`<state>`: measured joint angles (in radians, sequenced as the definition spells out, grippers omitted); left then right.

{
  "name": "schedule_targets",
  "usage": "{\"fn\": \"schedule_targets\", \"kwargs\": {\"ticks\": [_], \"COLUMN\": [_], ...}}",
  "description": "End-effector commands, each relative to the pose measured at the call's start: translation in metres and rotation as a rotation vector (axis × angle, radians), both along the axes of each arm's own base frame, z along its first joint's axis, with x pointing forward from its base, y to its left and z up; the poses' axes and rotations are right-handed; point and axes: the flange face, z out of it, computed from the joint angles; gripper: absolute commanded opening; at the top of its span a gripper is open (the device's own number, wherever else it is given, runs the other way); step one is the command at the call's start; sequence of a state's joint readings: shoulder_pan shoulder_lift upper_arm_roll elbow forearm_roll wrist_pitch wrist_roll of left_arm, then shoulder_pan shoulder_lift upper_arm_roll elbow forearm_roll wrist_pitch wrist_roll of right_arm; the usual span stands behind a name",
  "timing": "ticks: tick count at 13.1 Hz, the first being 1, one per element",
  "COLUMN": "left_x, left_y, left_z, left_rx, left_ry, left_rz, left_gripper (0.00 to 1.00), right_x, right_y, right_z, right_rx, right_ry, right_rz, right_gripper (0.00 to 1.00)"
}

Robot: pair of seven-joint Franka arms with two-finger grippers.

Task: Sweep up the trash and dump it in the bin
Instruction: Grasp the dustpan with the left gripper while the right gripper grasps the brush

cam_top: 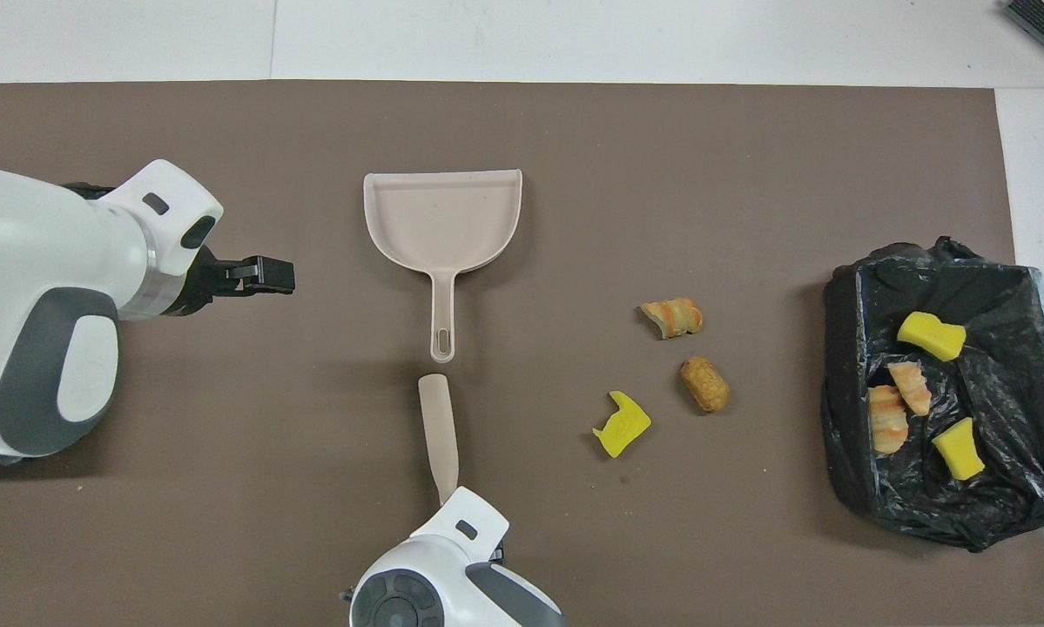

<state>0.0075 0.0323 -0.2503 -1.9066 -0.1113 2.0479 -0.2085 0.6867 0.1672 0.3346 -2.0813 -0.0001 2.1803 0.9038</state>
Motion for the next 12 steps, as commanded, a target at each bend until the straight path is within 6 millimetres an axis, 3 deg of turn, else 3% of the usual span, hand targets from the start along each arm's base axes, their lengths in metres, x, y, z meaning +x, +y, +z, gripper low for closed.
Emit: {"fn": "schedule_targets", "kwargs": {"ticks": [1, 2, 3, 5, 7, 9, 10, 12], "left_x": [0.021, 0.02, 0.022, 0.015, 0.01, 0.001, 0.001, -0.004], "left_y": [-0.047, -0.069, -0.079, -0.11, -0.13, -0.157, -0.16, -0.172], "left_z": [-0.031, -0.044, -0.053, -0.063, -0.07, -0.09, -0.093, -0.097], "left_rx": [-0.009, -0.014, -0.022, -0.036, -0.043, -0.004, -0.007, -0.011], "left_ry": [0.025, 0.02, 0.013, 0.008, 0.0, -0.004, -0.016, -0.015], "left_rz": [-0.074, -0.096, -0.079, -0.055, -0.065, -0.101, -0.077, -0.085], "left_gripper": [1.0, 1.0, 1.0, 1.0, 1.0, 1.0, 1.0, 1.0], "right_x": [-0.006, -0.01, -0.013, -0.022, -0.041, -0.051, -0.054, -0.043], "right_y": [-0.009, -0.013, -0.02, -0.044, -0.076, -0.115, -0.133, -0.171], "right_z": [0.021, 0.029, 0.04, 0.056, 0.064, 0.067, 0.068, 0.075], "right_rx": [0.021, 0.0, -0.02, -0.053, -0.07, -0.098, -0.125, -0.173], "right_ry": [-0.013, -0.009, -0.01, -0.023, -0.061, -0.087, -0.087, -0.075], "right_rz": [-0.088, -0.092, -0.098, -0.116, -0.126, -0.164, -0.183, -0.251], "right_gripper": [0.0, 0.0, 0.0, 0.0, 0.0, 0.0, 0.0, 0.0]}}
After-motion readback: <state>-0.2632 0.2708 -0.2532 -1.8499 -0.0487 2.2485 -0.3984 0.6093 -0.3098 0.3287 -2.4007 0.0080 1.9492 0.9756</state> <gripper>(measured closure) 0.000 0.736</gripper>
